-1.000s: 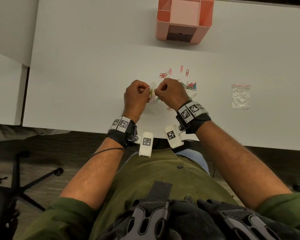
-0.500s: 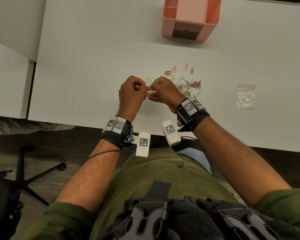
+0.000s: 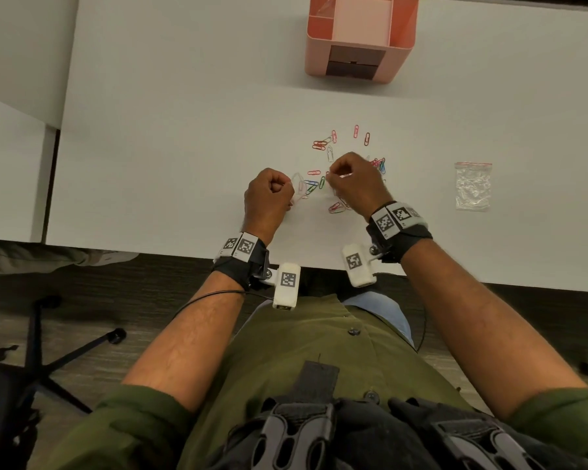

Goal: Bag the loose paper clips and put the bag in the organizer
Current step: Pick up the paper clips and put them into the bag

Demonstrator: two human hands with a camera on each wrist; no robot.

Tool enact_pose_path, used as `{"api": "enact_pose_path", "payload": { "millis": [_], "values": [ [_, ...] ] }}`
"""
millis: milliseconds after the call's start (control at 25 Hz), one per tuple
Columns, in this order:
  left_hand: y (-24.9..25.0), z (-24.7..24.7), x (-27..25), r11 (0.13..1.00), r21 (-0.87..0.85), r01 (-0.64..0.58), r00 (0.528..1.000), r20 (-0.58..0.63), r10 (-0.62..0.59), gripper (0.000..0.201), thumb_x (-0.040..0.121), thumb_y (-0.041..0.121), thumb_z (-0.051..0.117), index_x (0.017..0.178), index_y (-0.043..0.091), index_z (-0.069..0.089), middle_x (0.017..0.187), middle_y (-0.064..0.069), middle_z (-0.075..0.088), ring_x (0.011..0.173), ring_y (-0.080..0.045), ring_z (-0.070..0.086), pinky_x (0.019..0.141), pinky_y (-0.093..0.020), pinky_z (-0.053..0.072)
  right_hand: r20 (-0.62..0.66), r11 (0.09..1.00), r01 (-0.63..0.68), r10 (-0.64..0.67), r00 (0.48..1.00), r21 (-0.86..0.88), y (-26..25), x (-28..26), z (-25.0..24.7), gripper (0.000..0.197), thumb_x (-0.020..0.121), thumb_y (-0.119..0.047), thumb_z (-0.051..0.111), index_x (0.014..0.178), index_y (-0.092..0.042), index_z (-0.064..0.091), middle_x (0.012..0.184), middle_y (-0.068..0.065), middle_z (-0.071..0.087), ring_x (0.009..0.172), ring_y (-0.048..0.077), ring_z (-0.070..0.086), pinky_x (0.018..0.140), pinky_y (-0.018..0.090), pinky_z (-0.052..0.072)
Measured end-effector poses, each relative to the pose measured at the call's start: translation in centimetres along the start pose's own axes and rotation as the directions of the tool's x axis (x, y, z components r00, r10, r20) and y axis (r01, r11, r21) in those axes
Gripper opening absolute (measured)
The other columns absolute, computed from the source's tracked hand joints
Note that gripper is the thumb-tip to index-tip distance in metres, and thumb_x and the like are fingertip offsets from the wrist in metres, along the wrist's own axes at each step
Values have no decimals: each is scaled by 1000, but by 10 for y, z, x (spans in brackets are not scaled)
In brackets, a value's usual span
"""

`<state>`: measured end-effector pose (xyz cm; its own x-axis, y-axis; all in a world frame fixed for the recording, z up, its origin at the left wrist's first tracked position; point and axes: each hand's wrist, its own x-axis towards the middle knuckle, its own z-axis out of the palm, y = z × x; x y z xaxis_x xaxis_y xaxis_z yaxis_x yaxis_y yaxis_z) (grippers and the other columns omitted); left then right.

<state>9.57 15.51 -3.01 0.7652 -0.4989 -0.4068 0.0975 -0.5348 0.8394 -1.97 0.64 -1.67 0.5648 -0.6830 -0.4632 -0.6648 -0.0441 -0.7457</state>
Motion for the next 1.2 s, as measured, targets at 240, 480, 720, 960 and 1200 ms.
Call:
{"api": "enact_pose_path", "payload": {
  "millis": [240,480,720,960,1200],
  "values": [
    [-5,9,4,1000,1,18,1000,13,-18,10,94,11,63,88,19,65,81,-4,73,70,-18,70,67,-34,62,28,810,165,-180,983,-563,44,13,-38,76,81,-33,79,145,-19,40,152,9,37,139,33,35,108,48,41],
    [-8,6,2,1000,-11,28,999,15,-28,7,95,11,63,92,15,66,78,1,72,64,-11,67,65,-30,60,168,724,270,-213,963,-635,46,20,-16,68,87,-23,74,147,-20,44,153,11,38,138,36,32,107,50,42],
    [-10,2,3,999,-23,28,999,16,-28,10,95,11,63,90,19,65,79,5,71,59,-4,66,61,-26,57,30,719,245,-298,954,-650,42,27,-11,19,94,-16,64,112,-9,65,113,15,59,108,33,53,85,43,51],
    [-9,2,6,999,-30,36,999,22,-35,8,95,12,64,90,18,65,79,3,71,59,-6,66,61,-26,58,-53,791,184,-264,963,-584,34,29,-20,13,93,-18,61,105,-15,67,105,8,68,96,29,62,78,35,48],
    [-7,2,11,999,-38,33,999,45,-31,6,95,11,64,92,15,66,78,3,71,55,-3,65,56,-20,54,-171,945,120,-178,969,-305,24,27,-22,15,88,-17,68,103,-19,71,103,0,73,92,15,66,85,30,56]
  ]
}}
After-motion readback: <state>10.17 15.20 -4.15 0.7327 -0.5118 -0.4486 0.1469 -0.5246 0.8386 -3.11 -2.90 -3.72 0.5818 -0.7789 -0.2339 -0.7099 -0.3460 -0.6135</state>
